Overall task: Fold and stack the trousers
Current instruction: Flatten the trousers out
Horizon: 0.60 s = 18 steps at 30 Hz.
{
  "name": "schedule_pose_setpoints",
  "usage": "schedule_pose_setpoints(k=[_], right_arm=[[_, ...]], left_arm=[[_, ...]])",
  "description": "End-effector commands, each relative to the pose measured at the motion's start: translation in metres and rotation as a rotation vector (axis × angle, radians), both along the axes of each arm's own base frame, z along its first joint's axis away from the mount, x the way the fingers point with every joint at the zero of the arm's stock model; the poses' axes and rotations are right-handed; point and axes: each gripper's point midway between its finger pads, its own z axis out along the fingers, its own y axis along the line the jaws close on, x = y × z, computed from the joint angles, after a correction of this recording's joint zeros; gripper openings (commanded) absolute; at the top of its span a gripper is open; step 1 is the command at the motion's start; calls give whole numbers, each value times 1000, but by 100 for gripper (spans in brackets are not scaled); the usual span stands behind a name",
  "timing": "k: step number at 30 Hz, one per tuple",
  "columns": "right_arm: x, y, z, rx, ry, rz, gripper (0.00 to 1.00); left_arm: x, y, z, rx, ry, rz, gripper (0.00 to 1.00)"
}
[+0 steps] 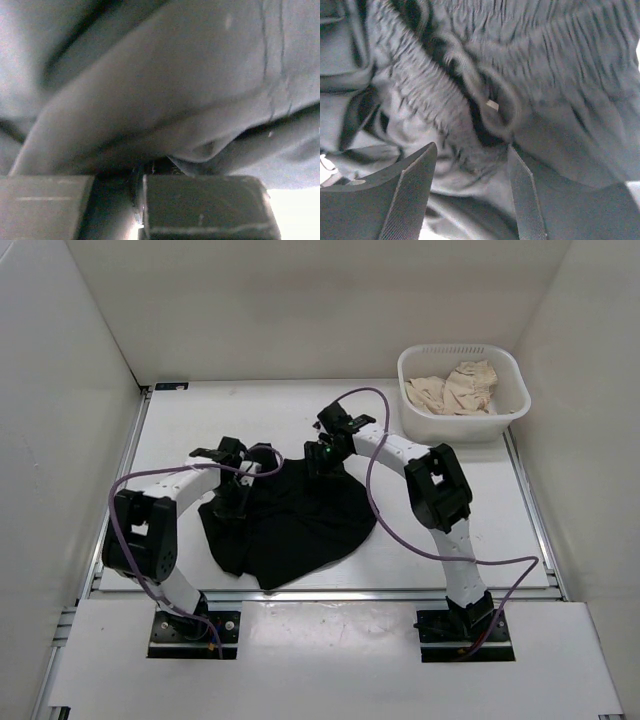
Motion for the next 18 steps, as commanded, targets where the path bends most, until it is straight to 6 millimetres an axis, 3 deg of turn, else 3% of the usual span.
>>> schedule_pose_setpoints(k=[1, 2, 4, 5, 6, 9, 10, 12, 13, 14, 15, 16, 17, 18], right_arm=[[-5, 4, -4, -13, 60, 12, 64], [-9, 7, -4, -14, 60, 21, 64], [-10, 3, -9, -29, 64, 17, 47], [-8, 5, -8, -23, 55, 17, 31], [-8, 5, -8, -22, 61, 8, 0], [3, 0, 23, 20, 20, -35, 0], [6, -9, 52, 38, -39, -55, 0], [26, -44, 87, 6, -164, -165, 0], [26, -63, 140, 44, -276, -224, 0], [25, -91, 154, 8, -300, -293, 0], [16, -113, 203, 31, -411, -346, 0], [17, -140, 221, -31, -490, -428, 0], [0, -161, 263, -19, -574, -475, 0], [-7, -174, 280, -30, -625, -498, 0]], left_arm=[[16, 19, 23, 8, -129, 66, 14], [17, 19, 28, 4, -145, 67, 14], [14, 33, 32, 33, -175, 102, 14], [15, 35, 36, 38, -193, 104, 14], [17, 40, 44, 42, -226, 124, 14], [27, 65, 67, 82, -321, 202, 14], [28, 81, 72, 104, -342, 253, 14], [32, 105, 95, 157, -416, 329, 14], [30, 116, 108, 172, -466, 367, 14], [26, 136, 118, 206, -491, 434, 14], [23, 144, 124, 211, -513, 465, 14], [18, 157, 136, 221, -555, 520, 14], [12, 163, 140, 235, -561, 542, 14], [6, 165, 139, 239, -556, 555, 14]])
